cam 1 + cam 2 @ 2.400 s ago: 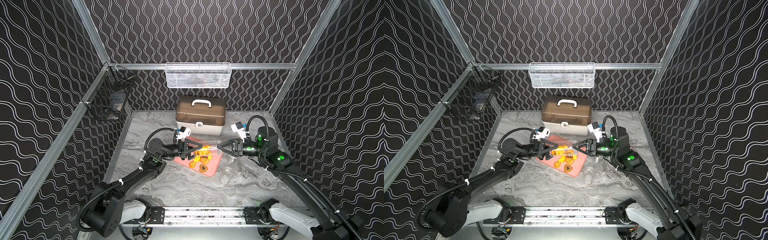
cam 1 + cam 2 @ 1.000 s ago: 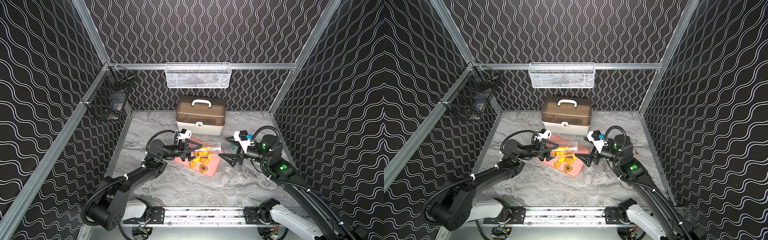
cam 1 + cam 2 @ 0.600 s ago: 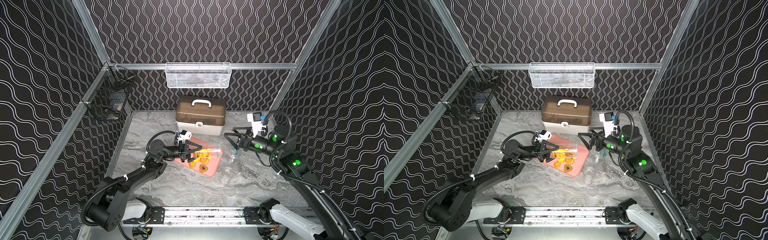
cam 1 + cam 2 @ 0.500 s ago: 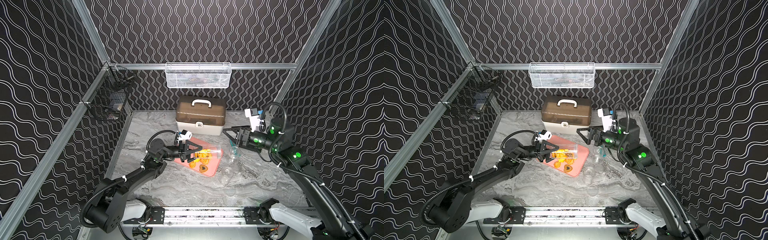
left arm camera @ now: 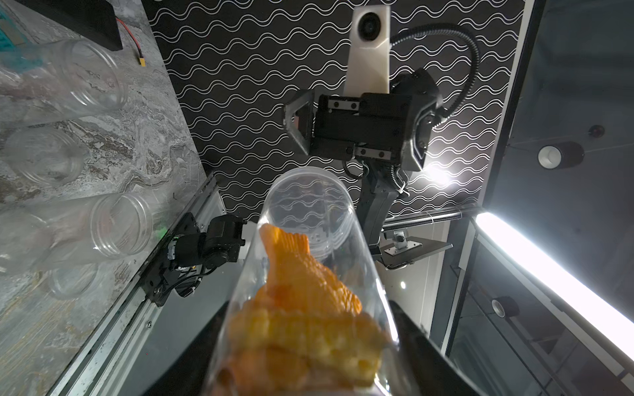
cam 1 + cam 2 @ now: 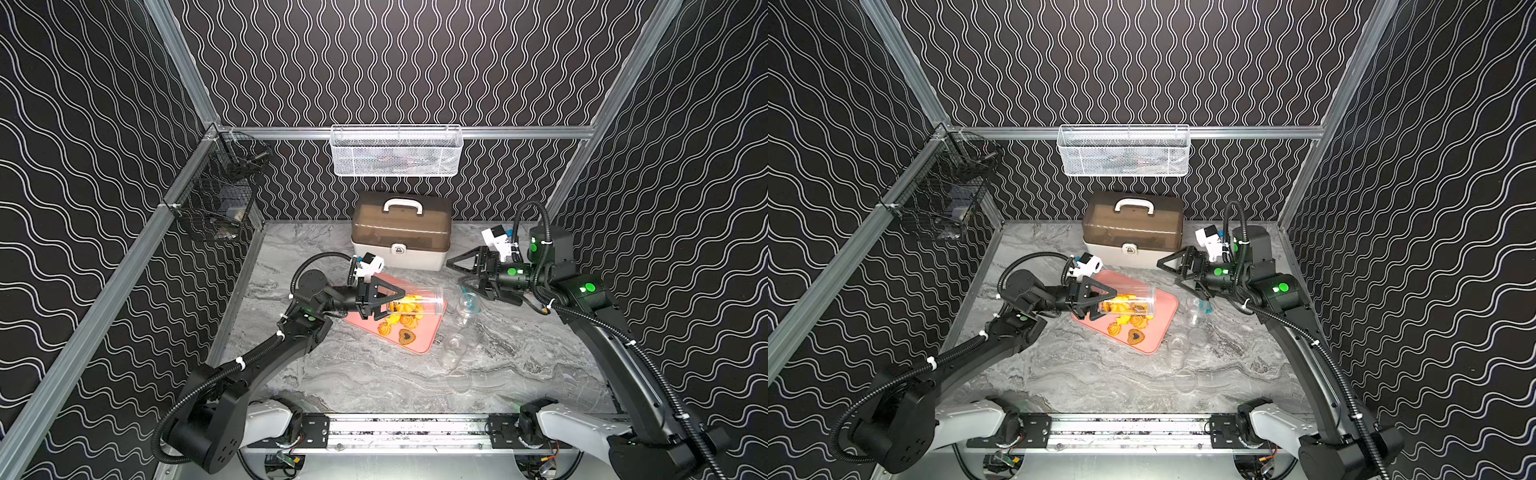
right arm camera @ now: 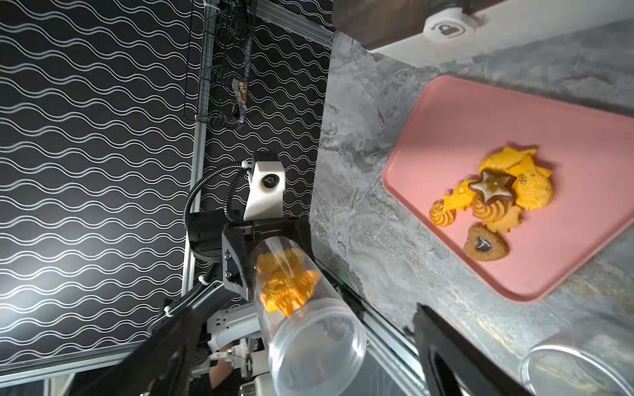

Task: Pour the cookies out of the jar
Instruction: Unscrew the lid from the jar.

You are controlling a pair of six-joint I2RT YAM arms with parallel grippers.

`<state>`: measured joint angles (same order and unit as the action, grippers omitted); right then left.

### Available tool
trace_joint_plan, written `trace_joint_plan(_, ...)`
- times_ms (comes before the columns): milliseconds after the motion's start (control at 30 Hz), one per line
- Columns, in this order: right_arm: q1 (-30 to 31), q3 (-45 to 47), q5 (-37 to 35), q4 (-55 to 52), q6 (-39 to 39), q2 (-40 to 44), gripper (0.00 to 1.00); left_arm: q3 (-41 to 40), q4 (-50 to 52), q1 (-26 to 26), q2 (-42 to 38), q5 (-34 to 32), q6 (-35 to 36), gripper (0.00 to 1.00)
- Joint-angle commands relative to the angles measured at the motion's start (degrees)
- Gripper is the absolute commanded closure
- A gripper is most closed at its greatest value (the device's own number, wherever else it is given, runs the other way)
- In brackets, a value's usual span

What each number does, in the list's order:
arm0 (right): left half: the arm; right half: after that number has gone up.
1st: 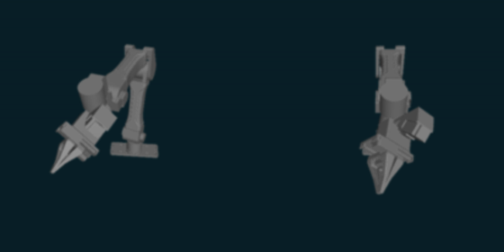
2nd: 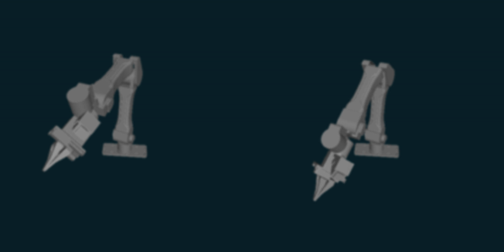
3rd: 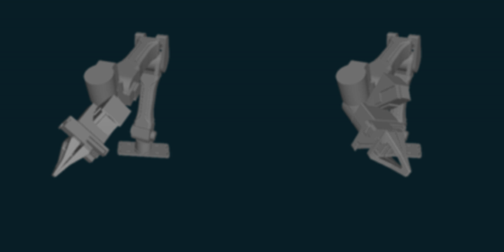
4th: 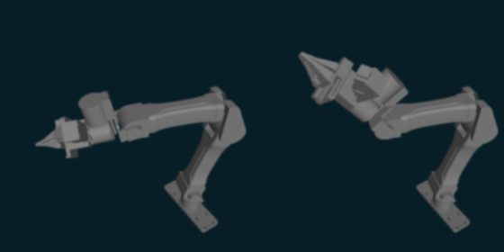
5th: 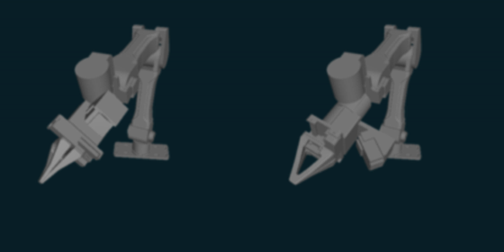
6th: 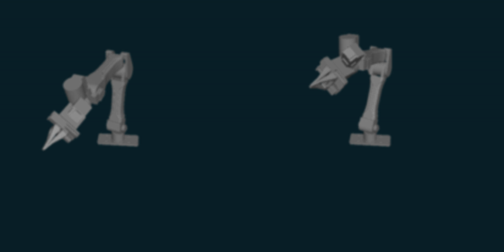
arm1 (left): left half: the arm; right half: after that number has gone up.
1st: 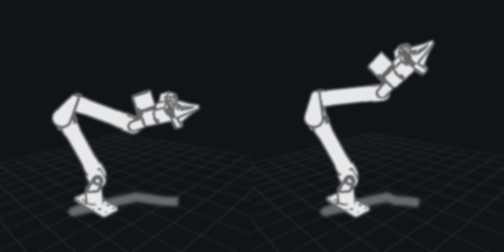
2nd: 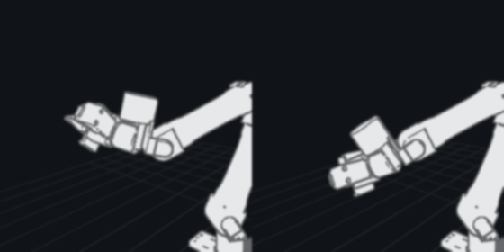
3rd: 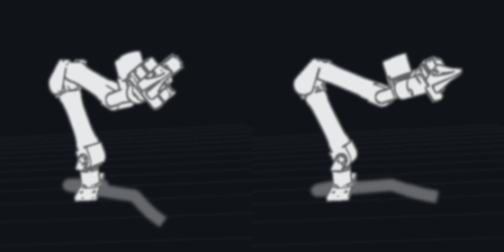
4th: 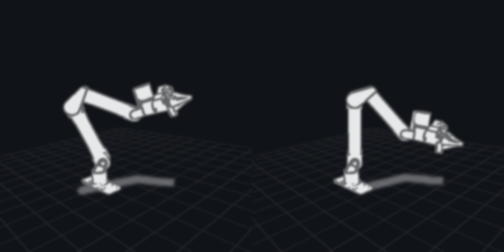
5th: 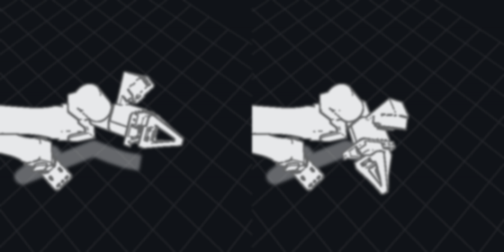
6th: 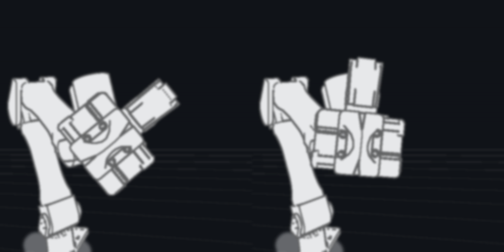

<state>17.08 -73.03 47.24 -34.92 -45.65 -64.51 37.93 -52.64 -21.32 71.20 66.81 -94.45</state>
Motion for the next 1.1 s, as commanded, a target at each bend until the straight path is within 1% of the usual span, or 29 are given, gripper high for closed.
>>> trace_joint_plan(0, -1.3, 2.0, 7.5, 4.4, -5.8, 0.8, 0.0, 0.8, -3.2, 0.1, -0.4, 1.3, -1.7, 0.35)
trace_joint_plan(133, -1.4, 7.0, 11.4, 13.7, -12.6, 2.2, 0.0, 0.8, -3.8, 0.1, -0.5, 1.5, -2.2, 0.35)
trace_joint_plan(433, -1.1, 13.4, 15.1, 20.5, -17.2, 2.1, 0.0, 2.1, -6.9, 0.1, 0.6, 1.2, -4.6, 0.35)
trace_joint_plan(533, -0.8, 14.4, 15.1, 21.2, -17.6, 2.8, 0.01, 2.0, -7.3, 0.1, 0.8, 1.0, -4.8, 0.35)
trace_joint_plan(633, -0.4, 15.5, 15.5, 25.3, -20.6, 3.9, 0.03, 1.7, -7.7, 0.1, 1.0, 0.8, -4.9, 0.35)
trace_joint_plan(700, 0.1, 15.8, 15.6, 26.0, -21.1, 4.1, 0.05, 1.5, -8.0, 0.1, 0.9, 0.6, -5.2, 0.35)
trace_joint_plan(833, 1.5, 16.5, 15.0, 26.4, -21.3, 4.1, 0.08, 1.5, -9.0, 0.1, 1.0, 0.5, -5.9, 0.35)
trace_joint_plan(967, 3.6, 17.6, 14.2, 29.7, -23.3, 3.9, 0.09, 1.6, -9.6, 0.1, 1.2, 0.4, -6.4, 0.35)
trace_joint_plan(1067, 5.0, 17.8, 13.5, 32.3, -24.5, 3.7, 0.12, 1.3, -9.6, 0.1, 1.1, 0.3, -6.2, 0.35)
